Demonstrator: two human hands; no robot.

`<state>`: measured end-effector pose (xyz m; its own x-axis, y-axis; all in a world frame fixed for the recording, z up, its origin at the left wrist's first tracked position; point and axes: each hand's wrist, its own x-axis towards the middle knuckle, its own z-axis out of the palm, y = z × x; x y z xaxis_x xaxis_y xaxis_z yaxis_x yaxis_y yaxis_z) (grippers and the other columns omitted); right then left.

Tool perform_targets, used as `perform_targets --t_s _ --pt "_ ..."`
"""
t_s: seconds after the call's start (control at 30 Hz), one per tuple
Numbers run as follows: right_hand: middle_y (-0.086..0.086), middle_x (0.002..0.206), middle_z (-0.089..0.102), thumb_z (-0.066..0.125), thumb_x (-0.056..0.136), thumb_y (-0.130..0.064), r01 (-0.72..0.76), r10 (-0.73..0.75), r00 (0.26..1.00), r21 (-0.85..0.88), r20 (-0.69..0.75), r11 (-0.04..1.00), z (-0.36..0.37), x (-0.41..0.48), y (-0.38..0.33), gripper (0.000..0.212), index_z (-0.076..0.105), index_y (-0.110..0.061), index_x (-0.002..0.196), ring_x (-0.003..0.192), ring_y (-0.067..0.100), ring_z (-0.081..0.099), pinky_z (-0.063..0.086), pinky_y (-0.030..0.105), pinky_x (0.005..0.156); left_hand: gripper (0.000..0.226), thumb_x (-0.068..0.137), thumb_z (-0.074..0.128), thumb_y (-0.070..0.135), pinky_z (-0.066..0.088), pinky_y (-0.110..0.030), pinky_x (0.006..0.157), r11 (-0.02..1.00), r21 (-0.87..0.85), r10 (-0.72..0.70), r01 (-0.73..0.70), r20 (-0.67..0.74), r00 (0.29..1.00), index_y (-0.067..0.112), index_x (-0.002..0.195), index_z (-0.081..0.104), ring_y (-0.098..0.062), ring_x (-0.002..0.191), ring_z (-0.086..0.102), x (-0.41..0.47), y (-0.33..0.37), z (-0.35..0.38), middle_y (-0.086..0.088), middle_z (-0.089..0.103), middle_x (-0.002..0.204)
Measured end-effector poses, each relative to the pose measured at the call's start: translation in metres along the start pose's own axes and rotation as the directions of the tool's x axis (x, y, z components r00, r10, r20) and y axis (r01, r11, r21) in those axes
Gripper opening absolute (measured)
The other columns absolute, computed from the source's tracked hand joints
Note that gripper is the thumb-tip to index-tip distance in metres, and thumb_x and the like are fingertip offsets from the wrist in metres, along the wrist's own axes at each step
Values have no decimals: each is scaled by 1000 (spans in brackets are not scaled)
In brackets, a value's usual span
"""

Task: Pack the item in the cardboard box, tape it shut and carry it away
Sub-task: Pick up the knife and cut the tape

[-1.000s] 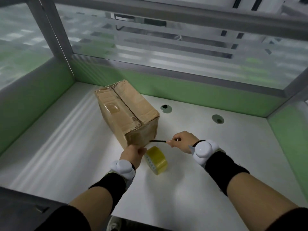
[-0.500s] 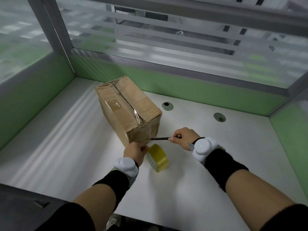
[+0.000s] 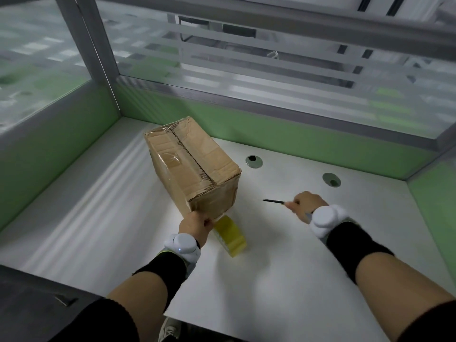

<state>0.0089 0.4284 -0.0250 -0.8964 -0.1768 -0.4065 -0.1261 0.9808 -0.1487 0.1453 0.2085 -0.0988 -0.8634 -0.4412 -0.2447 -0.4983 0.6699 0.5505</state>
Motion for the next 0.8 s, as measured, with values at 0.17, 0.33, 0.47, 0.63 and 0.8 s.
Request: perform_targets --t_s 0.17,0.33,0.47,0.63,0.8 --pt "4 86 56 44 96 -39 3 -6 999 60 49 998 -8 -8 14 42 68 -4 100 81 23 51 35 24 69 27 89 54 26 32 -28 61 999 -31 13 -13 0 1000 1 83 65 -30 72 52 0 6 3 -16 60 78" --pt "6 87 55 39 98 -37 -2 -3 999 96 54 995 1 -14 13 43 66 -3 98 82 24 49 35 25 72 23 87 57 20 28 -24 58 995 -80 63 -66 -33 997 5 73 67 -24 64 44 -3 12 6 -20 67 78" --pt "2 68 50 38 99 -33 -36 27 998 150 61 988 2 -17 18 35 59 -12 79 81 25 48 34 26 62 23 87 58 22 30 -25 58 995 -70 66 -68 -32 997 5 75 68 -26 65 48 -3 13 5 -19 67 78" --pt "6 74 52 41 98 -22 -39 22 997 237 74 971 2 -22 20 29 61 -10 81 81 24 49 35 25 59 22 87 57 19 32 -25 60 996 -61 68 -68 -3 998 5 74 67 -24 67 48 -3 18 3 -11 60 70" --pt "9 85 57 37 99 -21 -22 5 998 290 57 957 5 -24 24 31 64 -9 88 80 23 51 37 23 74 21 87 57 21 33 -27 61 995 -5 96 -96 3 995 5 79 69 -29 72 53 -4 28 1 -13 60 76"
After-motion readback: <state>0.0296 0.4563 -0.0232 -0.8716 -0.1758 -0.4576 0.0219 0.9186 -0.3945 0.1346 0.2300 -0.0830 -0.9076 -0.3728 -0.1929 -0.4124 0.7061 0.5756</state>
